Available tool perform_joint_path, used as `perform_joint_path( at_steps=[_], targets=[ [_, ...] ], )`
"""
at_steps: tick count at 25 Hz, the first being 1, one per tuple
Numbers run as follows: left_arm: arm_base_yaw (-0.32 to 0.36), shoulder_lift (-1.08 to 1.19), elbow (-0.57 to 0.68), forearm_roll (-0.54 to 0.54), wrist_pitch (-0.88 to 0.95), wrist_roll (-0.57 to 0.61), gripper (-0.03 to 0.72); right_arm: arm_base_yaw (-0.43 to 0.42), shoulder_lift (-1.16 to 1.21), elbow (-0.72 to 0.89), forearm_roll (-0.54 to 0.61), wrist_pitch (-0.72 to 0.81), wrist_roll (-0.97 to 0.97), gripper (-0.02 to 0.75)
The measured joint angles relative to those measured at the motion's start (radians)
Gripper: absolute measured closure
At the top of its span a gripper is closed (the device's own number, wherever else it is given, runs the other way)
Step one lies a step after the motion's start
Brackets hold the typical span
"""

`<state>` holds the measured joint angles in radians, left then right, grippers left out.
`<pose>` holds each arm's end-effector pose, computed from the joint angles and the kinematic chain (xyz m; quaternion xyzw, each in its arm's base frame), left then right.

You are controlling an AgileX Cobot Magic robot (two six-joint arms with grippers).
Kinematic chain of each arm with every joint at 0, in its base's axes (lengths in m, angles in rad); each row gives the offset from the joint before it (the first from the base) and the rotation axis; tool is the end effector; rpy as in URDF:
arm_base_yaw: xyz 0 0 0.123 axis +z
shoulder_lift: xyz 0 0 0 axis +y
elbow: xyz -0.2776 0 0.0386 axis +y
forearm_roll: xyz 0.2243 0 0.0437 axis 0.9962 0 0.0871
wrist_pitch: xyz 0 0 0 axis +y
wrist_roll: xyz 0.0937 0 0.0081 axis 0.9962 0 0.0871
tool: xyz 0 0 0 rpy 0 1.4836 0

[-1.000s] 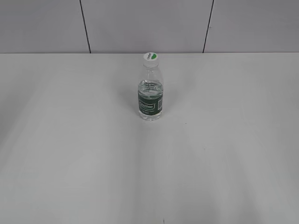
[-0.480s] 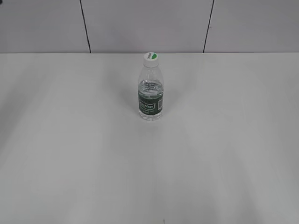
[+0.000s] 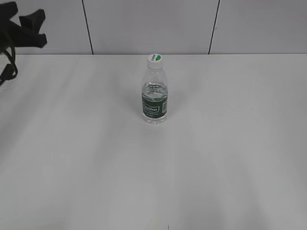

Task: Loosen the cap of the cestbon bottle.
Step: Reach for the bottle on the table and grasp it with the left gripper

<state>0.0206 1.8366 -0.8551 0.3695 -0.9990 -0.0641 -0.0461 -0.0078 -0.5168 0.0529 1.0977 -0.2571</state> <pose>0.3611 -0.0211 0.2249 0.1533 0.6648 -0.0454 0.7297 -0.0224 0.0055 0.2657 -0.0920 0.8512 -0.0519 0.5141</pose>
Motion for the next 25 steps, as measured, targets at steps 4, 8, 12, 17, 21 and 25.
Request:
perform_joint_path(
  at_steps=[4, 8, 12, 17, 21, 25],
  targets=[
    [0.0, 0.101, 0.0, 0.033, -0.046, -0.002, 0.249, 0.0, 0.0, 0.0, 0.0, 0.0, 0.0, 0.174],
    [0.0, 0.147, 0.019, 0.092, -0.16, -0.004, 0.249, 0.0, 0.0, 0.0, 0.0, 0.0, 0.0, 0.174],
    [-0.001, 0.15, 0.051, 0.106, -0.201, -0.004, 0.249, 0.0, 0.0, 0.0, 0.0, 0.0, 0.0, 0.174],
    [-0.001, 0.153, 0.07, 0.115, -0.195, -0.004, 0.249, 0.0, 0.0, 0.0, 0.0, 0.0, 0.0, 0.174],
    [0.0, 0.155, 0.075, 0.125, -0.158, -0.004, 0.249, 0.0, 0.0, 0.0, 0.0, 0.0, 0.0, 0.174],
    [0.015, 0.212, 0.078, 0.17, -0.206, -0.006, 0.249, 0.0, 0.0, 0.0, 0.0, 0.0, 0.0, 0.174]
  ],
)
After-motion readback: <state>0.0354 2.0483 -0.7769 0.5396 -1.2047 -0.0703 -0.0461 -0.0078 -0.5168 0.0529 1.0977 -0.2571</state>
